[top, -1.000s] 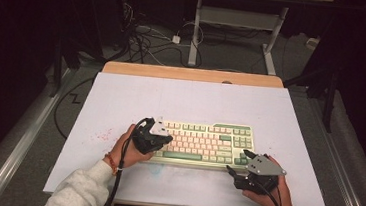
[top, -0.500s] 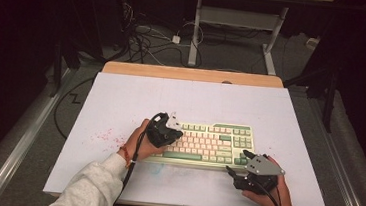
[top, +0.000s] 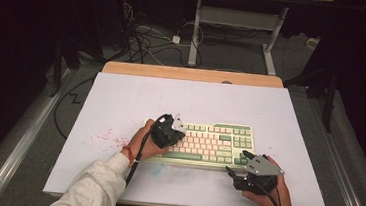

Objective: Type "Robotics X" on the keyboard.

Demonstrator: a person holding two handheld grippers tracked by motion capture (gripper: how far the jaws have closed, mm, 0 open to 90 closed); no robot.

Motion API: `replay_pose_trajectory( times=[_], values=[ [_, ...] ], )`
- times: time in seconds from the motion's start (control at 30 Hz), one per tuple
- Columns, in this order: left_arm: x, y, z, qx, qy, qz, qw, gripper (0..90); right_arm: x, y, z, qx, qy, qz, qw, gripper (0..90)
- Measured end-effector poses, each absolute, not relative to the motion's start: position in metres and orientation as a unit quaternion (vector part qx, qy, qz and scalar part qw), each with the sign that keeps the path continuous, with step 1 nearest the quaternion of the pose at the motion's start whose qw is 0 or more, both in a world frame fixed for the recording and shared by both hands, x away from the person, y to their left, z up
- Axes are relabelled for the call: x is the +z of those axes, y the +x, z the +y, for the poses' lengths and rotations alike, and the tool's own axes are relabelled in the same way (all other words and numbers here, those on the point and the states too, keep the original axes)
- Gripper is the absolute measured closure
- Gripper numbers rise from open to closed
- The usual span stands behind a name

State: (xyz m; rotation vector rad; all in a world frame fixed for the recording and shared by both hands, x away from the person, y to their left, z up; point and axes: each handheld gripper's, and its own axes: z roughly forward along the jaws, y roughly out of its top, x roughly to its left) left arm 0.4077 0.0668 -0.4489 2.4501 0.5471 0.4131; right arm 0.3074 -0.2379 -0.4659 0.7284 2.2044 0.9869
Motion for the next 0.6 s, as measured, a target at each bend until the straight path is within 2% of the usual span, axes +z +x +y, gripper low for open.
replay_pose_trajectory(
  times=[0.27, 0.6],
  values=[
    [-0.437, 0.403, 0.076, 0.176, 0.909, 0.205, 0.317, 84.8, -0.465, 0.308, -0.239, 0.374, 0.276, 0.831, 0.306, 25.0],
    [-0.428, 0.395, 0.086, 0.197, 0.898, 0.201, 0.337, 71.2, -0.463, 0.307, -0.240, 0.377, 0.277, 0.828, 0.309, 25.2]
  ],
)
